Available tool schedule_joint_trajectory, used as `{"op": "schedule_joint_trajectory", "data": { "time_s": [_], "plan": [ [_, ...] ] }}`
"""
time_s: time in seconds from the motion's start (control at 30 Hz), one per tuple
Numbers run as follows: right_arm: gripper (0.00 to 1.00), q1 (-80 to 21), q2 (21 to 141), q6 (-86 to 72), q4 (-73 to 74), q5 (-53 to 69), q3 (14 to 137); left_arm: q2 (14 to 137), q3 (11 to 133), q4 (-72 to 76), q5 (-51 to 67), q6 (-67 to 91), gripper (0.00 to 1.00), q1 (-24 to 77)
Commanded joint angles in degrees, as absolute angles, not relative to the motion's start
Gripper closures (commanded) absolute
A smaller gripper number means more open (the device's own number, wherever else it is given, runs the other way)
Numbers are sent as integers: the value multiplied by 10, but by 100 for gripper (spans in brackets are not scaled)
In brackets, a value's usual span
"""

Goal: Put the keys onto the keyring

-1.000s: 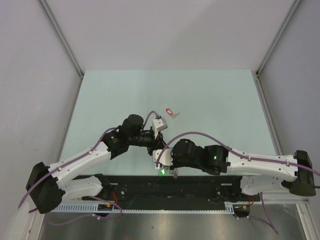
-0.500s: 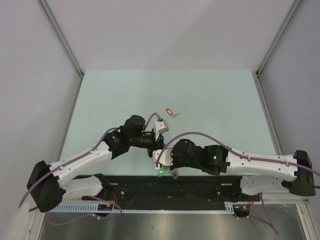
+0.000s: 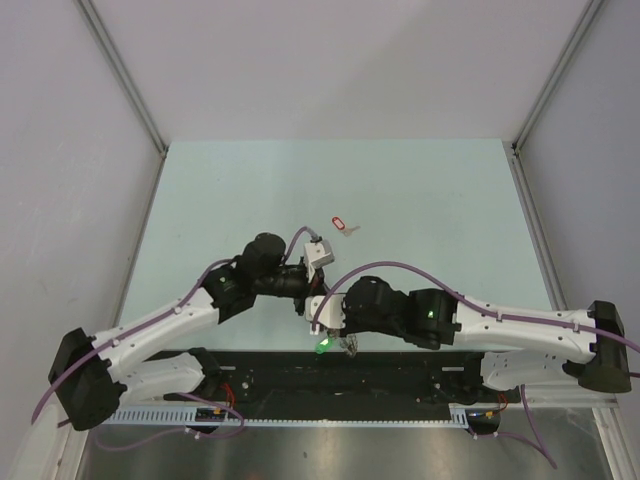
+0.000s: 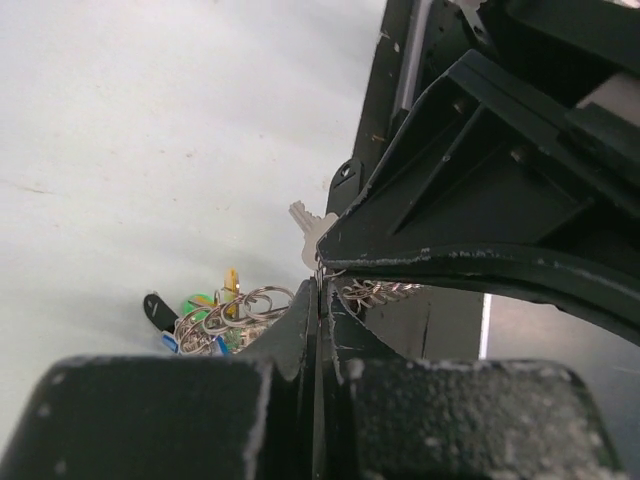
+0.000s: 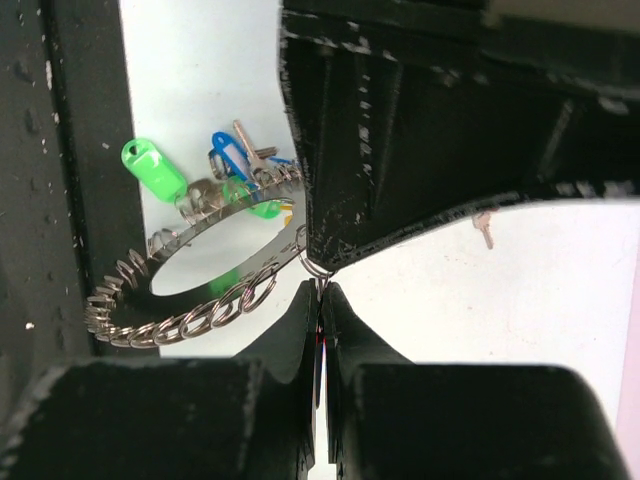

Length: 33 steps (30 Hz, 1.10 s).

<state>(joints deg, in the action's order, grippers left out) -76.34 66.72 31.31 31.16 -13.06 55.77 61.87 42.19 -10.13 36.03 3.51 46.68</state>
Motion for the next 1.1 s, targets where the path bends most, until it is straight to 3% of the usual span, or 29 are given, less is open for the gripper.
{"op": "schedule_joint_trajectory", "data": {
  "time_s": [0.0,0.47,0.87,0.9,1.0,1.07],
  "plan": [
    [100,-760,644,287,309,-142,584,555,397,-3,302,68,100,468],
    [100,-780,558,212,181,-145,483,490,267,358,254,205,100,479],
    [100,-769,548,228,129,-141,463,488,190,484,197,227,100,496],
    [100,-760,547,233,131,-139,466,484,190,476,198,220,98,495],
    [100,-739,548,253,164,-121,483,454,198,406,192,189,75,496],
    [100,-733,552,266,192,-111,505,430,217,327,192,166,68,494]
  ]
}}
